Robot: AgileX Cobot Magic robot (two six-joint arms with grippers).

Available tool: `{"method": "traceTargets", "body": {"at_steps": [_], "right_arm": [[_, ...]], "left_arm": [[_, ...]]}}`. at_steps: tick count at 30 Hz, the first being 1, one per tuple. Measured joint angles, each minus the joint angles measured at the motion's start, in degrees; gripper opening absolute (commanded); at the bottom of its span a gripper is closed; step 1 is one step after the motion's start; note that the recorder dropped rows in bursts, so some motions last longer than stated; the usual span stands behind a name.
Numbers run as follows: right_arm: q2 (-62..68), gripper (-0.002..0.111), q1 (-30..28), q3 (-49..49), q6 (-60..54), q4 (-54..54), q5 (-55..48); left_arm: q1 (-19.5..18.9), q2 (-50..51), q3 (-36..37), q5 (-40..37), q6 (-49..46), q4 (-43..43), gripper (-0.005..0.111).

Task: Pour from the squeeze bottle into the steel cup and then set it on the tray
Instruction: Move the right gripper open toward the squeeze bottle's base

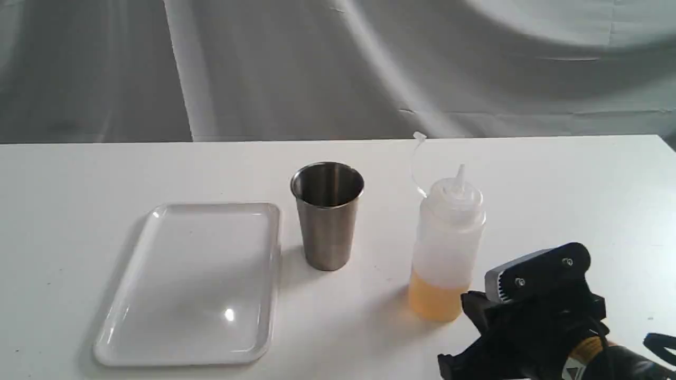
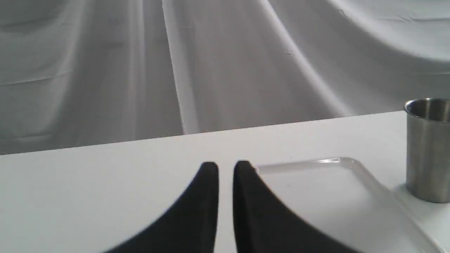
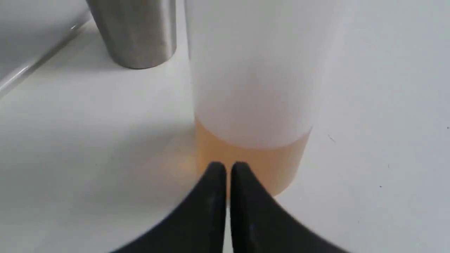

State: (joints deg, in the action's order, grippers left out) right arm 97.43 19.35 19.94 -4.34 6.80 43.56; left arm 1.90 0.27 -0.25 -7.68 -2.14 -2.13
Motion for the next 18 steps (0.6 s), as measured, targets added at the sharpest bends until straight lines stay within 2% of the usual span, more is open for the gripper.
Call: {"method": "traceTargets", "body": {"at_steps": [2, 6, 10, 13, 18], "right_arm": [[0.0, 0.020, 0.0, 0.0, 0.0, 0.1, 0.0], [0.0, 0.054, 0.0, 0.0, 0.1, 0.1, 0.0], [0.0, 0.081, 0.0, 0.0, 0.2, 0.1, 0.0], [0.0, 0.088, 0.0, 0.0, 0.3, 0.1, 0.0], [0.0, 0.089, 0.0, 0.0, 0.4, 0.6, 0.0]], "left_arm": [[0.0, 0.0, 0.0, 0.0, 0.0, 0.0, 0.008], [0.0, 0.0, 0.0, 0.0, 0.0, 0.0, 0.008], [0.0, 0.0, 0.0, 0.0, 0.0, 0.0, 0.008], [0.0, 0.0, 0.0, 0.0, 0.0, 0.0, 0.008], [0.0, 0.0, 0.0, 0.0, 0.0, 0.0, 0.008]]}}
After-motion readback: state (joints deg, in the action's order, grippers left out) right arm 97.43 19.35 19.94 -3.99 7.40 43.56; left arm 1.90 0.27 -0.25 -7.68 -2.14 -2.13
